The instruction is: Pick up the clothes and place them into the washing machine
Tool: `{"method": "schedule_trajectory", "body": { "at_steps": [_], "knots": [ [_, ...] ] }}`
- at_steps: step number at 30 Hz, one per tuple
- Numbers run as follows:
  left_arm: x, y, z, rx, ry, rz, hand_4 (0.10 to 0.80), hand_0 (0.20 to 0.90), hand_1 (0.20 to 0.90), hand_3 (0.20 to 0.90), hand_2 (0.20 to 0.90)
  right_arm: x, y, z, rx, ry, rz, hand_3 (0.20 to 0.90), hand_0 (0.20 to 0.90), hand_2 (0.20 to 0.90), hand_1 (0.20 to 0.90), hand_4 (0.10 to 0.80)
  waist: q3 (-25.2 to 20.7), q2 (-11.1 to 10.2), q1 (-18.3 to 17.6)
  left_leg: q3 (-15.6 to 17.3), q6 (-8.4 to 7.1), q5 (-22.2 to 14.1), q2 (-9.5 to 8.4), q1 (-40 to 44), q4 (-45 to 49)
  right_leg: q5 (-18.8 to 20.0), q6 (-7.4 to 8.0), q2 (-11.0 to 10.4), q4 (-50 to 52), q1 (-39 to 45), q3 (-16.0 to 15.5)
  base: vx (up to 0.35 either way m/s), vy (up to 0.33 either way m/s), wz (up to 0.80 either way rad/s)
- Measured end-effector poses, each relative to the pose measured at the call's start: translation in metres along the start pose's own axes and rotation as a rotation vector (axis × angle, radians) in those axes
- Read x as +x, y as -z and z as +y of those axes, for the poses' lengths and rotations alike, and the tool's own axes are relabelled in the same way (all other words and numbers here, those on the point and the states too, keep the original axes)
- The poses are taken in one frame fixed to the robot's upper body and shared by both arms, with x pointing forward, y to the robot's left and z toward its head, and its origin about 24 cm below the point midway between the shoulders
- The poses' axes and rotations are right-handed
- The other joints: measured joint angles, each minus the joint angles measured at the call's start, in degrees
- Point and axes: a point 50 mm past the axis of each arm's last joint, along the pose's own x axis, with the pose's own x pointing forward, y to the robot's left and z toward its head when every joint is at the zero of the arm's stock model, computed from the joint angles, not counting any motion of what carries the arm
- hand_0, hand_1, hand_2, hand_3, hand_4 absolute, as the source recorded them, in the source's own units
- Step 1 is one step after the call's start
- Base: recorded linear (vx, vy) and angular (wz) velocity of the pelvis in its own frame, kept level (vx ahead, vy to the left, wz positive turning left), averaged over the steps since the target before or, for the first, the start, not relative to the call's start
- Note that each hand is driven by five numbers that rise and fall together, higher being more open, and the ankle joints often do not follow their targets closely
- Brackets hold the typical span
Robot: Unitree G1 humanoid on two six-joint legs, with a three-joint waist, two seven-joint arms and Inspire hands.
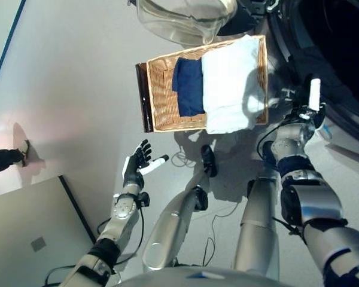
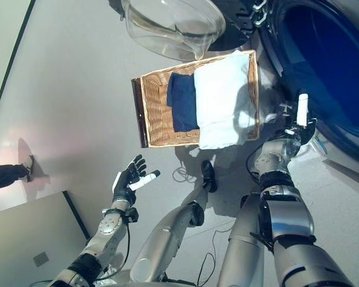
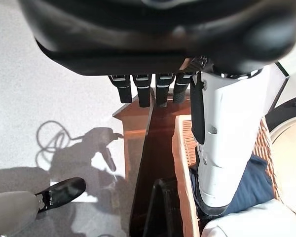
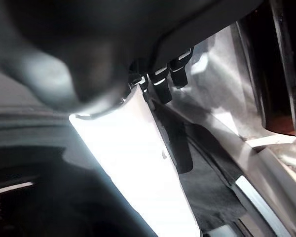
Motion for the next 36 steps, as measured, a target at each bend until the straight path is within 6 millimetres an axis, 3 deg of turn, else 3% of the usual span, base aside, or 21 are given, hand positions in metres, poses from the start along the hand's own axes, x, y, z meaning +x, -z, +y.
{"method": "schedule_trajectory", "body": {
  "at_steps": [7,10,11,23,32,36],
  "knots": [
    [0.0,0.0,0.0,-0.004,0.001,0.0,0.8,0.9,0.9,0.9,0.9,0.004,-0.007,0.005,-0.013,0.009,0.004,0.9,0.9,0.9,0.9,0.8,0.05,-0.06,0.92,-0.12,-0.16,0.09,-0.16,0.02,-0.11,-0.35,-0.03,-0.09,0.65,-0.19,-0.07,0.003,0.002,0.02],
    [0.0,0.0,0.0,-0.004,0.002,0.0,0.8,0.9,0.9,0.9,0.9,0.004,-0.008,0.005,-0.013,0.008,0.003,0.266,0.266,0.266,0.266,0.347,0.07,-0.08,0.91,-0.12,-0.13,0.11,-0.32,0.01,-0.1,-0.35,-0.03,-0.24,0.66,-0.19,-0.04,0.0,0.0,0.0],
    [0.0,0.0,0.0,-0.005,0.002,-0.001,0.8,0.9,0.9,0.9,0.9,0.004,-0.008,0.005,-0.014,0.009,0.003,0.2,0.2,0.2,0.2,0.3,0.09,-0.11,0.91,-0.12,-0.12,0.11,-0.38,0.01,-0.11,-0.35,-0.02,-0.29,0.65,-0.19,-0.02,0.0,0.0,0.0],
    [0.0,-0.002,0.0,-0.022,-0.002,-0.003,0.8,0.9,0.9,0.9,0.9,0.009,-0.017,0.003,-0.116,0.004,-0.016,0.2,0.2,0.2,0.2,0.3,0.72,-0.93,0.69,0.22,0.05,0.22,-0.62,0.0,-0.21,-0.34,0.14,-0.42,0.64,-0.46,0.34,-0.002,0.002,-0.01],
    [0.0,-0.002,0.0,-0.026,-0.003,-0.002,0.8,0.9,0.9,0.9,0.9,0.007,-0.046,0.041,-0.067,-0.107,-0.126,0.2,0.2,0.2,0.2,0.3,0.74,-0.96,0.61,0.22,0.07,0.23,-0.52,0.16,0.03,-0.32,0.14,-0.33,0.79,-0.29,0.33,0.0,0.0,0.0],
    [0.0,-0.002,0.0,-0.026,-0.003,-0.002,0.8,0.9,0.9,0.9,0.9,0.005,-0.048,0.046,-0.054,-0.126,-0.137,0.2,0.2,0.2,0.2,0.3,0.74,-0.96,0.61,0.2,0.08,0.24,-0.42,0.19,0.15,-0.31,0.13,-0.23,0.97,-0.25,0.32,0.0,0.0,0.0]
  ]
}}
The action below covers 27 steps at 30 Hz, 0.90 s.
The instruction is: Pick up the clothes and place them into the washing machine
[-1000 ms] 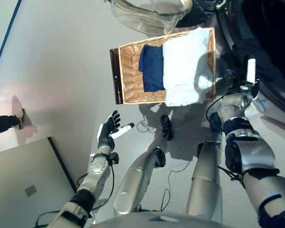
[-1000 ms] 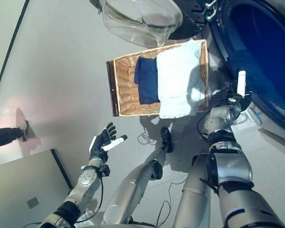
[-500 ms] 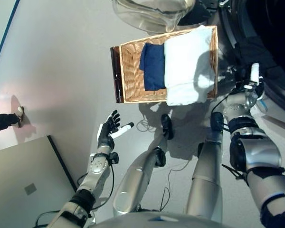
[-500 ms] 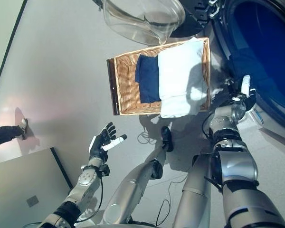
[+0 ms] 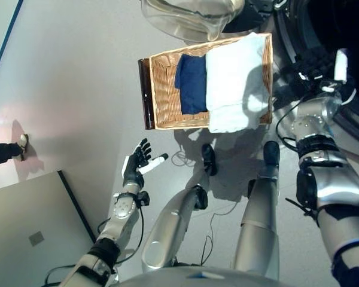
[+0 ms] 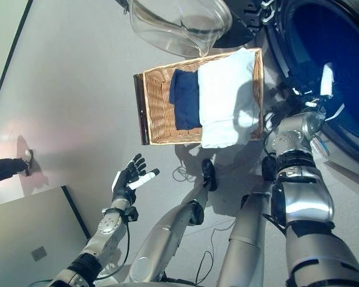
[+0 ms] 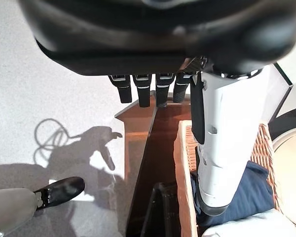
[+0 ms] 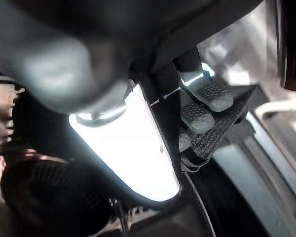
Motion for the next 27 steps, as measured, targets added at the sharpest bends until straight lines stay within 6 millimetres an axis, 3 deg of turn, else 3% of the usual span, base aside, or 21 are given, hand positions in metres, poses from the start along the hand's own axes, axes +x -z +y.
{"method": "schedule_trajectory", "body": {
  "at_steps": [9,12,15,23,27],
  "knots": [
    [0.0,0.0,0.0,-0.011,-0.004,0.003,0.8,0.9,0.9,0.9,0.9,0.0,0.0,0.0,0.001,0.012,-0.002,0.2,0.2,0.2,0.2,0.3,0.0,0.0,-0.13,0.02,0.01,0.01,0.03,0.08,0.23,0.01,-0.01,0.0,0.15,0.11,0.01,0.0,0.0,0.0],
    [0.0,0.0,0.001,-0.014,-0.008,0.003,0.8,0.9,0.9,0.9,0.9,-0.002,-0.006,0.009,0.028,-0.023,-0.02,0.2,0.2,0.2,0.2,0.3,0.01,-0.01,-0.54,0.03,0.03,0.02,0.03,0.1,0.23,0.03,0.01,0.0,0.1,0.16,0.04,0.0,0.0,0.0],
    [0.0,0.0,0.001,-0.015,-0.008,0.003,0.8,0.9,0.9,0.9,0.9,0.002,-0.023,0.016,0.064,-0.035,-0.071,0.2,0.2,0.2,0.2,0.3,0.01,-0.01,-0.66,0.03,0.04,0.03,0.01,0.19,0.23,0.08,0.06,-0.02,0.05,0.28,0.06,0.0,0.0,0.0],
    [-0.001,0.001,0.003,-0.014,-0.012,0.007,0.8,0.9,0.9,0.9,0.9,0.016,-0.11,0.024,0.162,0.027,-0.297,0.2,0.2,0.2,0.2,0.3,0.0,-0.01,-1.01,0.07,0.15,0.1,-0.07,0.37,0.21,0.31,0.26,-0.13,-0.28,0.6,0.15,0.0,0.0,0.0],
    [-0.002,0.002,0.004,-0.016,-0.014,0.009,0.8,0.9,0.9,0.9,0.9,0.019,-0.108,0.019,0.177,0.07,-0.281,0.2,0.2,0.2,0.2,0.3,0.0,-0.01,-0.72,0.02,0.16,0.09,-0.04,0.96,0.1,0.33,0.23,-0.15,-0.54,1.28,0.09,0.0,0.0,0.0]
  ]
}}
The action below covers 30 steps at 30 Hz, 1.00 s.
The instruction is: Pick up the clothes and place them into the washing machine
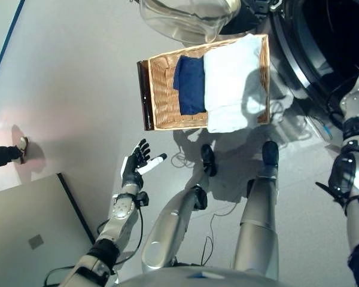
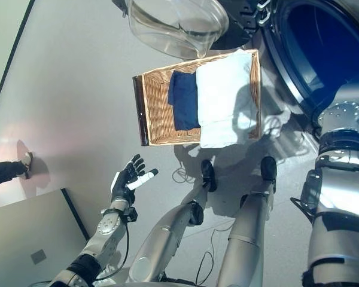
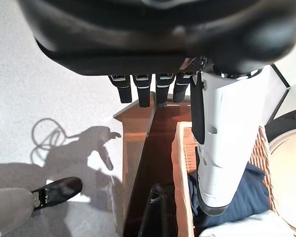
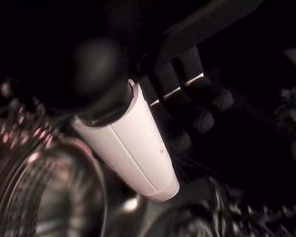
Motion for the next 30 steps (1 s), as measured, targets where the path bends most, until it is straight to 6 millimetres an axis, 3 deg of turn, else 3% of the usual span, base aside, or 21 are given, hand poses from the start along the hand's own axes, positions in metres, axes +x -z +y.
{"method": "schedule_trajectory", "body": {
  "at_steps": [9,10,11,30],
  "knots": [
    [0.0,-0.0009,0.0015,-0.018,-0.006,-0.001,0.8,0.9,0.9,0.9,0.9,0.0052,-0.0047,-0.0045,-0.031,0.048,0.001,0.2,0.2,0.2,0.2,0.3,-0.01,0.01,0.31,0.04,0.0,-0.01,-0.26,0.15,-0.23,0.02,0.03,-0.24,-0.14,0.08,0.1,0.0,0.0,0.0],
    [0.0001,-0.0012,0.0014,-0.018,-0.005,-0.002,0.8,0.9,0.9,0.9,0.9,0.0054,-0.0053,-0.0045,-0.031,0.047,-0.001,0.488,0.488,0.488,0.488,0.506,-0.01,0.02,0.39,0.05,0.0,-0.01,-0.26,0.15,-0.31,0.02,0.04,-0.24,-0.24,0.08,0.1,0.0,0.0,0.0],
    [0.0001,-0.0015,0.0013,-0.019,-0.004,-0.003,0.8,0.9,0.9,0.9,0.9,0.0057,-0.0058,-0.0046,-0.031,0.048,-0.002,0.9,0.9,0.9,0.9,0.8,-0.01,0.02,0.45,0.05,-0.01,-0.01,-0.26,0.15,-0.36,0.02,0.04,-0.25,-0.35,0.08,0.1,0.0,0.0,0.0],
    [0.0003,-0.0023,0.0018,-0.022,0.01,-0.004,0.8,0.9,0.9,0.9,0.9,0.0056,-0.0059,-0.0052,-0.079,0.092,-0.008,0.9,0.9,0.9,0.9,0.8,-0.01,0.02,0.41,0.19,0.08,0.05,-0.29,0.19,-0.68,0.24,0.29,-0.28,-0.75,0.13,0.08,0.0,-0.001,0.0]
  ]
}}
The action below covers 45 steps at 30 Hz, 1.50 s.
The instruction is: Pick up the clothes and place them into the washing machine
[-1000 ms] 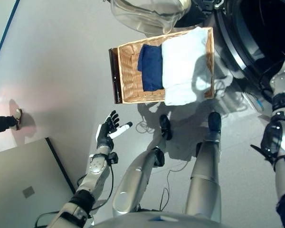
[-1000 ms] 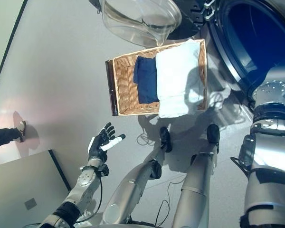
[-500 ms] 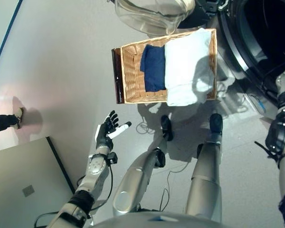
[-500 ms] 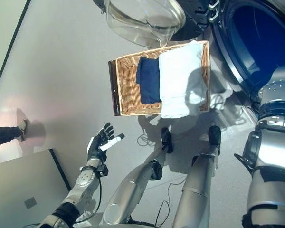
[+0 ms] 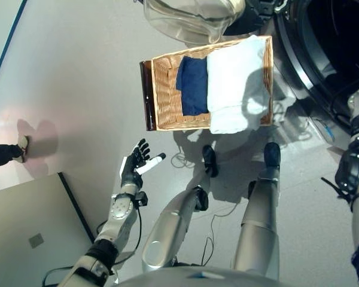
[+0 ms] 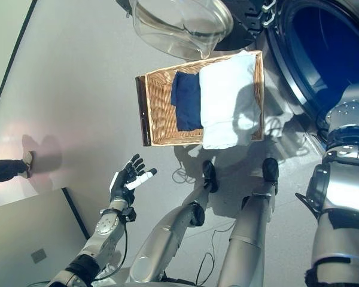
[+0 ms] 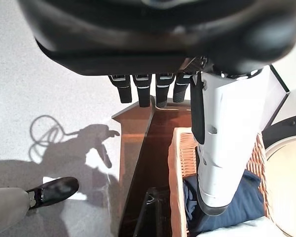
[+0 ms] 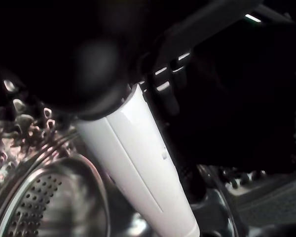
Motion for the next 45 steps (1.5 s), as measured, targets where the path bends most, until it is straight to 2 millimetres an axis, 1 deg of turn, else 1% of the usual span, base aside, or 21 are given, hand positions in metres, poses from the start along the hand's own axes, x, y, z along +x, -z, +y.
{"method": "schedule_trajectory", "body": {
  "at_steps": [3,6,7,8,9,10,11,13,14,15,18,21,24,26,28,29,30,33,37,41,45],
  "knots": [
    [0.0,0.0,0.0,0.0,-0.002,0.0,0.8,0.9,0.9,0.9,0.9,-0.001,0.001,0.0,-0.028,0.007,-0.01,0.9,0.9,0.9,0.9,0.8,0.0,0.0,-0.03,0.06,0.02,0.01,0.0,0.06,0.02,0.04,-0.01,0.01,0.0,0.02,0.0,0.0,0.0,0.0],
    [0.0,0.0,0.001,0.001,-0.009,0.002,0.8,0.9,0.9,0.9,0.9,-0.008,0.008,0.004,-0.098,0.008,-0.034,0.9,0.9,0.9,0.9,0.8,0.0,0.0,-0.45,0.08,0.03,0.02,0.11,0.57,0.03,0.1,-0.03,0.16,-0.1,0.54,0.0,-0.003,0.003,-0.01],
    [0.0,0.0,0.001,0.001,-0.014,0.002,0.8,0.9,0.9,0.9,0.9,-0.012,0.014,0.006,-0.169,-0.004,-0.044,0.9,0.9,0.9,0.9,0.8,0.0,0.0,-0.74,0.06,0.02,0.01,0.22,1.32,-0.05,0.08,-0.03,0.22,-0.25,1.38,-0.03,-0.006,0.005,-0.05],
    [0.0,0.0,0.001,0.001,-0.017,0.0,0.8,0.9,0.9,0.9,0.9,-0.013,0.016,0.007,-0.184,-0.008,-0.046,0.9,0.9,0.9,0.9,0.8,0.0,0.0,-0.73,0.07,0.01,0.0,0.23,1.62,-0.15,0.08,-0.04,0.27,-0.31,1.64,-0.01,-0.02,0.006,-0.06],
    [0.0,-0.001,0.001,-0.001,-0.022,-0.004,0.8,0.9,0.9,0.9,0.9,-0.014,0.02,0.006,-0.27,-0.02,-0.057,0.9,0.9,0.9,0.9,0.8,-0.02,0.02,-0.75,0.11,-0.05,-0.05,0.28,1.95,-0.18,0.04,-0.07,0.3,-0.32,1.9,-0.01,-0.019,0.003,-0.05],
    [0.0,-0.003,0.003,0.004,-0.023,-0.011,0.8,0.9,0.9,0.9,0.9,-0.018,0.026,0.006,-0.454,-0.043,-0.109,0.9,0.9,0.9,0.9,0.8,-0.02,0.02,-0.85,0.13,-0.06,-0.06,0.34,1.97,-0.14,0.03,-0.1,0.41,-0.31,1.92,-0.01,-0.022,0.002,-0.04],
    [0.0,-0.003,0.003,0.006,-0.025,-0.014,0.8,0.9,0.9,0.9,0.9,-0.02,0.028,0.006,-0.546,-0.061,-0.144,0.9,0.9,0.9,0.9,0.8,-0.02,0.02,-0.87,0.15,-0.06,-0.06,0.4,1.95,-0.15,0.03,-0.1,0.45,-0.32,1.89,-0.01,-0.009,0.001,-0.04],
    [0.001,-0.008,0.005,0.017,-0.041,-0.034,0.8,0.9,0.9,0.9,0.9,-0.027,0.041,0.005,-0.874,-0.096,-0.239,0.9,0.9,0.9,0.9,0.8,-0.02,0.03,-0.99,0.17,-0.13,-0.1,0.69,1.96,-0.07,0.17,-0.29,0.69,-0.38,1.91,-0.02,0.001,0.007,-0.05],
    [0.001,-0.009,0.006,0.021,-0.044,-0.042,0.8,0.9,0.9,0.9,0.9,-0.028,0.043,0.005,-0.914,-0.093,-0.248,0.9,0.9,0.9,0.9,0.8,-0.02,0.03,-0.89,0.17,-0.15,-0.11,0.74,1.96,-0.07,0.2,-0.32,0.77,-0.38,1.91,-0.03,0.0,0.0,0.0],
    [0.001,-0.012,0.008,0.022,-0.056,-0.055,0.8,0.9,0.9,0.9,0.9,-0.03,0.048,0.003,-1.008,-0.075,-0.275,0.9,0.9,0.9,0.9,0.8,-0.02,0.03,-0.84,0.19,-0.18,-0.13,0.86,1.96,-0.07,0.22,-0.37,0.91,-0.41,1.94,-0.06,0.0,0.0,0.0],
    [0.001,-0.014,0.01,0.043,-0.081,-0.07,0.8,0.9,0.9,0.9,0.9,-0.036,0.056,-0.002,-1.197,-0.042,-0.363,0.9,0.9,0.9,0.9,0.8,-0.04,0.05,-0.86,0.31,-0.15,-0.11,1.01,1.97,-0.06,0.27,-0.44,1.07,-0.5,1.94,-0.07,0.0,0.0,0.0],
    [0.002,-0.015,0.01,0.044,-0.08,-0.073,0.8,0.9,0.9,0.9,0.9,-0.038,0.06,-0.006,-1.272,-0.04,-0.414,0.9,0.9,0.9,0.9,0.8,-0.06,0.08,-0.88,0.28,-0.03,-0.02,1.02,1.99,-0.04,0.3,-0.48,1.1,-0.53,2.01,-0.07,0.0,0.0,0.0],
    [0.002,-0.015,0.01,0.046,-0.082,-0.075,0.8,0.9,0.9,0.9,0.9,-0.049,0.072,-0.013,-1.317,-0.094,-0.466,0.9,0.9,0.9,0.9,0.8,-0.07,0.09,-0.86,0.29,-0.03,-0.03,1.11,2.03,-0.1,0.34,-0.53,1.19,-0.67,2.07,-0.09,0.0,0.0,0.0],
    [0.002,-0.016,0.009,0.056,-0.083,-0.078,0.8,0.9,0.9,0.9,0.9,-0.058,0.086,-0.02,-1.346,-0.132,-0.453,0.9,0.9,0.9,0.9,0.8,-0.08,0.1,-0.87,0.34,-0.03,-0.03,1.14,2.04,-0.08,0.4,-0.6,1.24,-0.7,2.08,-0.08,0.0,0.0,0.0],
    [0.002,-0.016,0.009,0.07,-0.084,-0.083,0.8,0.9,0.9,0.9,0.9,-0.069,0.105,-0.035,-1.39,-0.172,-0.423,0.9,0.9,0.9,0.9,0.8,-0.09,0.12,-0.85,0.33,-0.04,-0.04,1.22,2.4,-0.11,0.4,-0.62,1.3,-0.8,2.47,-0.09,0.0,0.0,0.0],
    [0.002,-0.016,0.009,0.073,-0.085,-0.083,0.8,0.9,0.9,0.9,0.9,-0.073,0.11,-0.04,-1.402,-0.182,-0.411,0.9,0.9,0.9,0.9,0.8,-0.09,0.12,-0.85,0.35,-0.05,-0.04,1.24,2.62,-0.17,0.4,-0.62,1.3,-0.91,2.72,-0.09,-0.004,0.006,-0.04],
    [0.002,-0.016,0.009,0.069,-0.093,-0.085,0.8,0.9,0.9,0.9,0.9,-0.082,0.121,-0.049,-1.423,-0.216,-0.391,0.9,0.9,0.9,0.9,0.8,-0.1,0.13,-0.82,0.43,-0.21,-0.16,1.25,2.89,-0.16,0.39,-0.63,1.29,-0.99,3.04,-0.08,-0.005,0.008,-0.03],
    [0.002,-0.016,0.009,0.061,-0.107,-0.087,0.8,0.9,0.9,0.9,0.9,-0.099,0.139,-0.059,-1.465,-0.297,-0.384,0.9,0.9,0.9,0.9,0.8,-0.11,0.14,-0.84,0.72,-0.27,-0.2,1.3,2.88,-0.1,0.51,-0.75,1.29,-1.09,2.99,0.0,-0.001,0.0,-0.04],
    [0.001,-0.014,0.007,0.055,-0.114,-0.083,0.8,0.9,0.9,0.9,0.9,-0.112,0.148,-0.064,-1.487,-0.36,-0.392,0.9,0.9,0.9,0.9,0.8,-0.1,0.13,-0.88,0.69,-0.27,-0.2,1.35,2.88,-0.09,0.58,-0.87,1.3,-1.1,3.02,-0.04,0.0,0.0,0.0],
    [0.001,-0.014,0.006,0.055,-0.113,-0.082,0.8,0.9,0.9,0.9,0.9,-0.126,0.155,-0.066,-1.503,-0.501,-0.416,0.9,0.9,0.9,0.9,0.8,-0.08,0.1,-1.07,0.26,-0.31,-0.24,1.64,2.93,0.62,0.65,-0.88,1.4,-1.19,3.73,-0.47,-0.002,-0.005,0.03],
    [0.0,-0.011,0.005,0.066,-0.112,-0.076,0.8,0.9,0.9,0.9,0.9,-0.139,0.164,-0.073,-1.566,-0.641,-0.439,0.9,0.9,0.9,0.9,0.8,0.02,-0.04,-1.25,-0.52,-0.32,-0.33,2.07,4.67,0.78,0.4,-1.26,1.52,-1.2,5.82,-1.59,-0.003,-0.007,0.04]
  ]
}}
